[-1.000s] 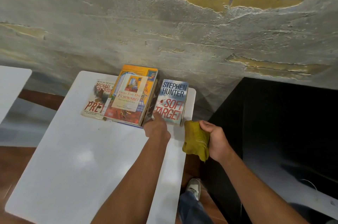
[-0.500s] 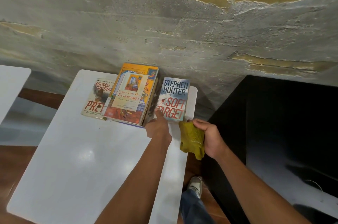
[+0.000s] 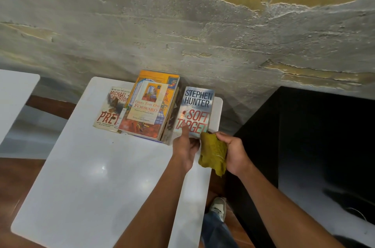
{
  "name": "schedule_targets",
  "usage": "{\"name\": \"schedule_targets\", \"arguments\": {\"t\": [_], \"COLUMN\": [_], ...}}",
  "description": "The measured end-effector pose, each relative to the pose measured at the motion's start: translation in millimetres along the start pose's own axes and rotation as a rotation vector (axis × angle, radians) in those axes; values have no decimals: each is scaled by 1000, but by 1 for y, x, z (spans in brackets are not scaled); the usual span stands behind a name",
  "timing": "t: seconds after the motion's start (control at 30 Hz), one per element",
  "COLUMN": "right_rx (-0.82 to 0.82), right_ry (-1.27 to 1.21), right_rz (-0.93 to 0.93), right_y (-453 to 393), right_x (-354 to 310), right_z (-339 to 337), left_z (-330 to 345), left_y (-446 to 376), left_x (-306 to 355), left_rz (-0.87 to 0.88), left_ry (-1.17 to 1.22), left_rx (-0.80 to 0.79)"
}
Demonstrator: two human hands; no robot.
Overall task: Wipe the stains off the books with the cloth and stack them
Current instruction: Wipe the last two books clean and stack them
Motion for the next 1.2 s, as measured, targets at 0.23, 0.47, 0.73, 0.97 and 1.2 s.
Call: {"name": "schedule_targets", "arguments": {"t": [0.23,0.47,0.73,0.97,1.2], "right_rx": [-4,39,82,44,27], "right_ry": [-12,-5,-27,29,83], "right_rz": [0,-36,-38,-5,-9], "right_y": [-7,-18,-40,-64,-76], "right_x": [4,-15,-65,-71,-74], "right_z": [5,-4,-1,7,10], "left_z": [2,-8,-13,-4,3], "left_y": [-2,0,-3,-5,-1], "left_x": [8,7,11,12,18], "left_rz": [31,16,12,73,117], "left_ry": [-73,-228,-130,-133,-135], "left_rx": [5,141,51,13,-15]}}
Point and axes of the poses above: each hand's wrist, its own y-axis away from the middle knuckle, its own z-axis out of the palm, x = y × z, the point moved 9 cm from there along -y, towards the middle knuckle, and after that the axes turned 4 degrees about x, right-handed, at the moved point
